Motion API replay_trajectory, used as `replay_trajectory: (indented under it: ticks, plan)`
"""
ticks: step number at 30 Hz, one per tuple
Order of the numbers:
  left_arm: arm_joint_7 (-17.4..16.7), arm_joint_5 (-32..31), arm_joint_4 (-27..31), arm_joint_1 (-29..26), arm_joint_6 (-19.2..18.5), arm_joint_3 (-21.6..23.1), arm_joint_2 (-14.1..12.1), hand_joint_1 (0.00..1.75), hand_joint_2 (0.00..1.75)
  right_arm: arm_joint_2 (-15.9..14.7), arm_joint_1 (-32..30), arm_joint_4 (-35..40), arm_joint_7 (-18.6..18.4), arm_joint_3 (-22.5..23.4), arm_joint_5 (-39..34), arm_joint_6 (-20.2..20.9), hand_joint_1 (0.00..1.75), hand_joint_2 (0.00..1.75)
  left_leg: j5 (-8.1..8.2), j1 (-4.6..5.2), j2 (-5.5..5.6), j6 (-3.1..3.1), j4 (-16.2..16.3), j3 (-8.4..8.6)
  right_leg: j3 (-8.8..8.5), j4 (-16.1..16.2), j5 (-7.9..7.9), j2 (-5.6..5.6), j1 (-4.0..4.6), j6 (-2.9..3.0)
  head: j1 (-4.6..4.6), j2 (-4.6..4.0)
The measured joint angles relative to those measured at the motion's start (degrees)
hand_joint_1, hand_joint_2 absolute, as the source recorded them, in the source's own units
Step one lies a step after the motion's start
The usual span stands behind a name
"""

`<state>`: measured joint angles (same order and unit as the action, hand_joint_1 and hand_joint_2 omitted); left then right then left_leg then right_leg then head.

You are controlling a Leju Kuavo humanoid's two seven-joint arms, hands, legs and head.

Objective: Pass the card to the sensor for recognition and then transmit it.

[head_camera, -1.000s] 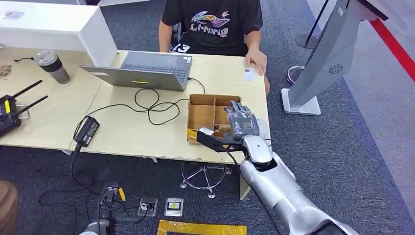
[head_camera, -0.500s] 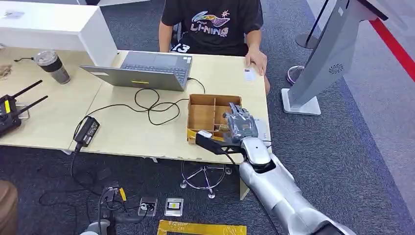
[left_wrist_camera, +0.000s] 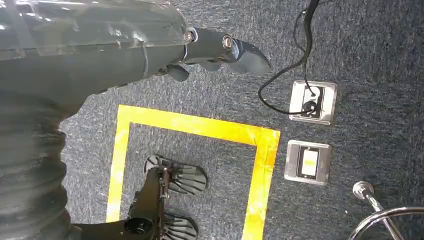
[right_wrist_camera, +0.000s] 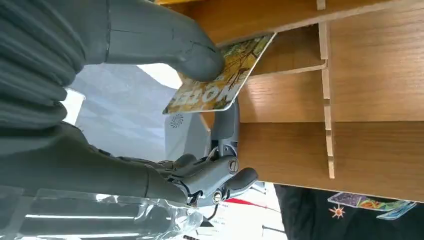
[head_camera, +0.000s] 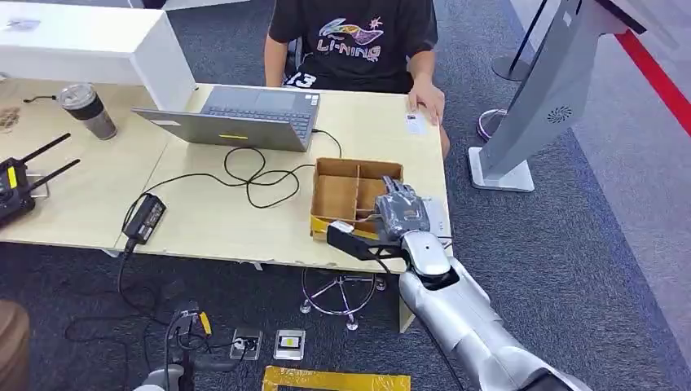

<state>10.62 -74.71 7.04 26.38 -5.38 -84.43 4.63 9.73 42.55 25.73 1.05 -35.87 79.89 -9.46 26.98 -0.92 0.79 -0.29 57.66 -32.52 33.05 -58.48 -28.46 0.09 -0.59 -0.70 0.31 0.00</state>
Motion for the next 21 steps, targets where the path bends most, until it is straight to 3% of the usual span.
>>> replay_trajectory:
  ticks: [11,21]
  plan:
    - [0.0,0.0,0.0,0.0,0.02,0.0,0.0,0.0,1.75,0.02,0.03,0.0,0.31,0.0,-0.29,-0.33,1.75,1.75,0.0,0.0,0.0,0.0,0.0,0.0,0.0,0.0,0.0,0.0,0.0,0.0,0.0,0.0]
    - [0.0,0.2,0.0,-0.05,0.04,0.0,0.0,0.0,1.75,-0.02,2.81,1.95,1.25,0.09,-3.91,-6.65,1.75,1.75,-0.01,0.0,0.0,0.0,0.0,0.0,-0.01,-0.01,0.0,0.0,0.0,0.0,0.0,0.0]
